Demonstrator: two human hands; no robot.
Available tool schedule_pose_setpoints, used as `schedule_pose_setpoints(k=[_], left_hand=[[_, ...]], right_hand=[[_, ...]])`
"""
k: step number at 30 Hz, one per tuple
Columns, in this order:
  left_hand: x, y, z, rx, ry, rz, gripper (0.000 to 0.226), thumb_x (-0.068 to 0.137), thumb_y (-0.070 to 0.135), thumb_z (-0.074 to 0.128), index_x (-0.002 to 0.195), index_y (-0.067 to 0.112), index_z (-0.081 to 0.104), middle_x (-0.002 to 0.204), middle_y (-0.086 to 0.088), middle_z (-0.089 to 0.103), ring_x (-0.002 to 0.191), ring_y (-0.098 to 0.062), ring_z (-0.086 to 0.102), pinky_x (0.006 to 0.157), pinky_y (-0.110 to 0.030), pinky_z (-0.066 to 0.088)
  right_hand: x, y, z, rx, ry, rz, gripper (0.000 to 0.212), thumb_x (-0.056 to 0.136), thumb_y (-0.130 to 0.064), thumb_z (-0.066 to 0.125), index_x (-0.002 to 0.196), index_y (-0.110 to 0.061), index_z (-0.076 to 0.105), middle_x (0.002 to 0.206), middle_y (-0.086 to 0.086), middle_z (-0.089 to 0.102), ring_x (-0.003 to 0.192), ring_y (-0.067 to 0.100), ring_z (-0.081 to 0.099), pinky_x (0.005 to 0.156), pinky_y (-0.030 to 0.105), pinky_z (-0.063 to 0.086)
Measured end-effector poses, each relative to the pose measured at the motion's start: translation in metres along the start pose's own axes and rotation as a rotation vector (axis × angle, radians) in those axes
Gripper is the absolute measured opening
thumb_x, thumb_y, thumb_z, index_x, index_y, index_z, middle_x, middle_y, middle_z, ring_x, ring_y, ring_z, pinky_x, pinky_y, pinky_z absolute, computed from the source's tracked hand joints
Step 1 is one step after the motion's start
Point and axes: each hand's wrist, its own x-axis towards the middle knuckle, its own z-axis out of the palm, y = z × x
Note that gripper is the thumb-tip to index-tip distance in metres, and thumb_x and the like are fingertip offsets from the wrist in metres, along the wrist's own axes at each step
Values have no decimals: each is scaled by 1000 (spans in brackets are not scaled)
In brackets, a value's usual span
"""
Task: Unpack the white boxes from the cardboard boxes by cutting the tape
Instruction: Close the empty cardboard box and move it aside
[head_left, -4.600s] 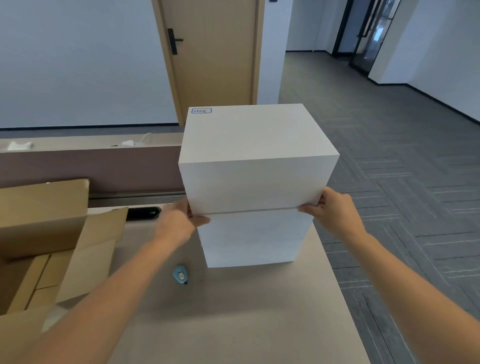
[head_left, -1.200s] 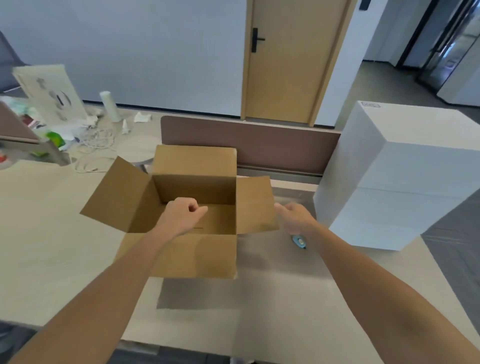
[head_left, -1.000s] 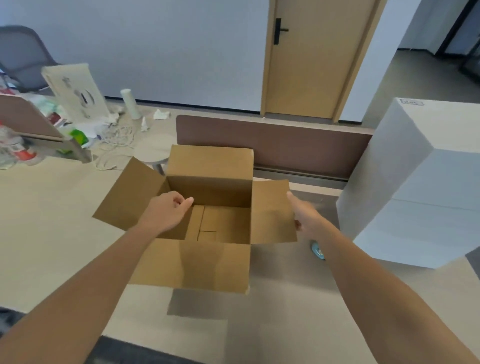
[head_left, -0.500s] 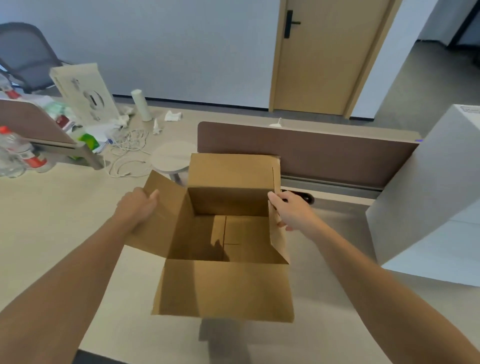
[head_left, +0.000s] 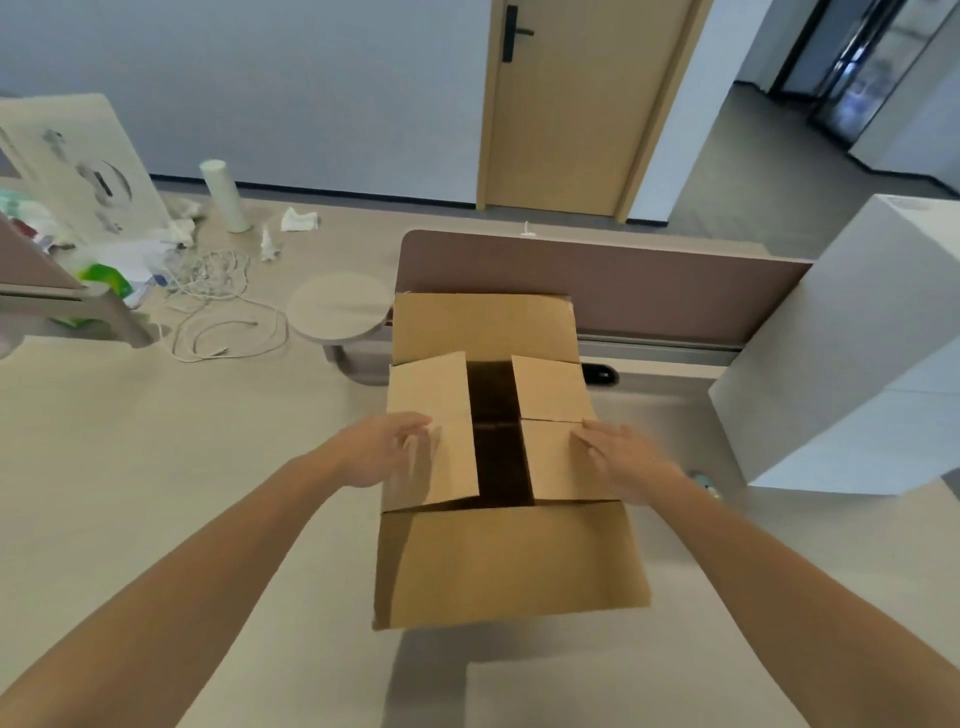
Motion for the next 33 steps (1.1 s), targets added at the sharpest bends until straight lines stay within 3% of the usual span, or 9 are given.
schedule_pose_setpoints(k=[3, 6, 11, 16, 19, 21, 24, 27, 33], left_hand=[[-6, -12, 15, 194, -137, 82, 52, 98, 15, 55, 143, 37, 41, 153, 0, 43, 133, -22, 47, 106, -32, 42], [-17, -22, 19, 319, -305, 147, 75, 95, 12, 59, 158, 27, 20, 167, 8, 3, 154, -20, 1, 124, -38, 16], [-23, -48, 22, 192, -385, 189, 108, 82, 30, 81, 159, 30, 7, 161, 21, -14, 148, -6, -21, 124, -38, 4], [-25, -69, 24, -197, -358, 186, 103, 68, 45, 87, 154, 37, 30, 160, 30, 13, 149, 5, -5, 125, -39, 9], [-33, -73, 31, -643, -301, 141, 59, 82, 38, 80, 137, 37, 59, 149, 24, 46, 145, -5, 33, 119, -40, 29], [-38, -69, 43, -876, -166, 87, 47, 82, 32, 78, 128, 26, 67, 132, 10, 66, 126, -9, 58, 109, -34, 40], [-39, -64, 64, -1052, 67, 23, 48, 82, 33, 80, 123, 13, 67, 118, 2, 73, 116, -14, 66, 97, -25, 48], [-37, -52, 76, -1147, 266, -16, 26, 90, 3, 68, 114, 12, 71, 109, 0, 76, 106, -15, 70, 95, -29, 54], [-27, -45, 82, -1088, 569, -198, 46, 73, 10, 87, 114, 22, 70, 109, 5, 72, 92, -15, 72, 75, -23, 55]], right_hand=[[-7, 9, 5, -87, -61, 34, 53, 106, -21, 30, 156, -33, 17, 165, -9, 11, 144, 27, 23, 117, 42, 23], [-12, 10, 11, -112, -99, 57, 57, 105, -20, 30, 157, -34, 10, 166, -9, 2, 145, 29, 24, 118, 42, 21], [-8, 8, 3, -68, -127, 60, 52, 107, -22, 27, 156, -34, 19, 166, -8, 7, 148, 27, 24, 121, 41, 20], [0, 11, -17, 200, -164, 136, 40, 103, -39, 43, 142, -35, 51, 159, -5, 32, 141, 24, 37, 116, 36, 25], [5, 10, -38, 606, -138, 254, 31, 98, -45, 53, 117, -26, 67, 139, 5, 57, 124, 24, 53, 107, 42, 41], [8, 11, -51, 874, -122, 320, 47, 101, -54, 38, 118, -20, 65, 127, 4, 63, 111, 19, 55, 90, 41, 44], [19, 22, -60, 1067, -23, 394, 72, 96, -70, 27, 120, -16, 68, 103, 5, 62, 83, 21, 57, 82, 41, 49], [33, 25, -64, 958, -44, 391, 71, 95, -70, 27, 122, -16, 65, 112, 8, 63, 84, 24, 62, 88, 42, 50], [73, 22, -85, 731, -134, 354, 66, 95, -68, 34, 139, -22, 51, 139, 4, 52, 106, 28, 62, 94, 41, 47]])
